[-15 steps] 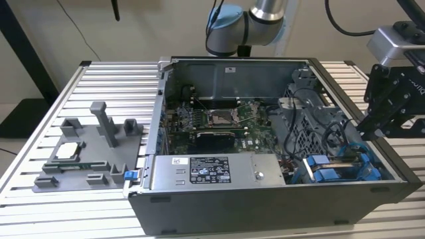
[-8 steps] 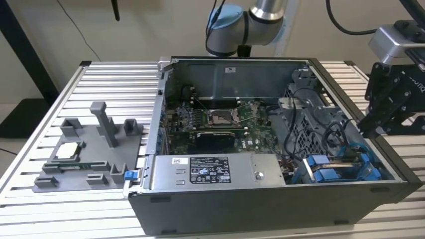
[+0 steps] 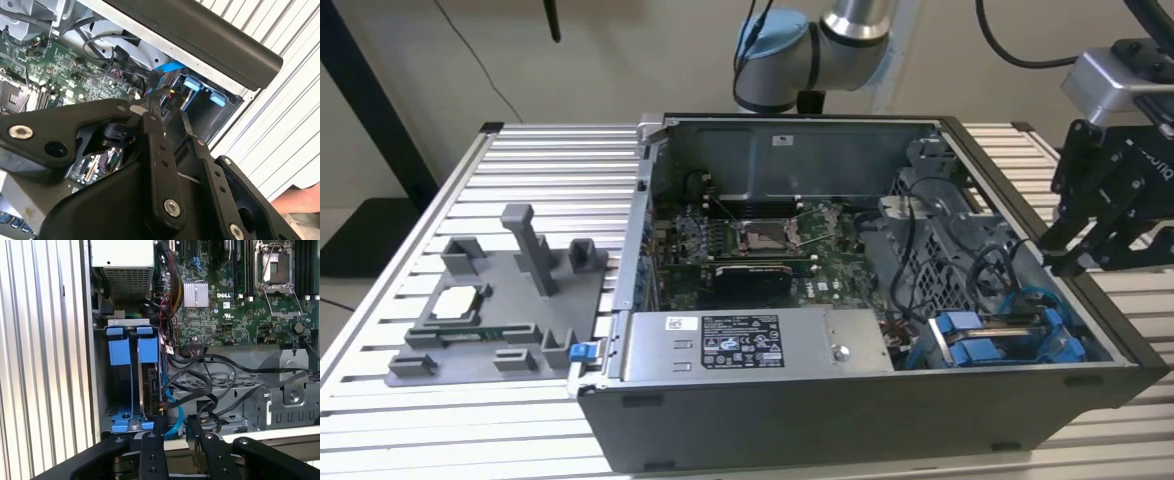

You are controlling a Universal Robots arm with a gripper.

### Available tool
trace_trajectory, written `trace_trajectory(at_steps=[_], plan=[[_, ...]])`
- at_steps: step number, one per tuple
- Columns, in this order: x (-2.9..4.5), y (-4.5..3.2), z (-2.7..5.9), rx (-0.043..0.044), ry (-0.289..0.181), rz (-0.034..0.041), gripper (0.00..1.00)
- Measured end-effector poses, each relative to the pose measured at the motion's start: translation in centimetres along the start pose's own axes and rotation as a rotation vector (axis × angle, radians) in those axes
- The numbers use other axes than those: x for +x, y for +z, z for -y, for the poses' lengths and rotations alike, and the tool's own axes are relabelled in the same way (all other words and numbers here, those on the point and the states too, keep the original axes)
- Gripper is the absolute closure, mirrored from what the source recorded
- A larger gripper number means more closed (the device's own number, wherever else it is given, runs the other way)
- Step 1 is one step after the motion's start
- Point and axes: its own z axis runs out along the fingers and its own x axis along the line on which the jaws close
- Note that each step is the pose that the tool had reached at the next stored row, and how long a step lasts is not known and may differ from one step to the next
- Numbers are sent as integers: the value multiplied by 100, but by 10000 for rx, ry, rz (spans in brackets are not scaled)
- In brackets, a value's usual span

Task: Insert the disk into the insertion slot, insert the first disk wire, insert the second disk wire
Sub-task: 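Insert the second disk wire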

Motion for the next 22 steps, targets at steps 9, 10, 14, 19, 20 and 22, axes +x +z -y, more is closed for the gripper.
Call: trace_trajectory(at_steps=[9, 10, 14, 19, 20, 22], plan=[[-74, 50, 71, -17, -121, 3, 0], [-79, 56, 84, -19, -136, 3, 0], [-92, 76, 126, -25, -184, -3, 0], [-95, 85, 141, -27, -201, 0, 0], [-95, 90, 142, -27, -201, 0, 0], [-94, 94, 143, -27, -201, -1, 0]])
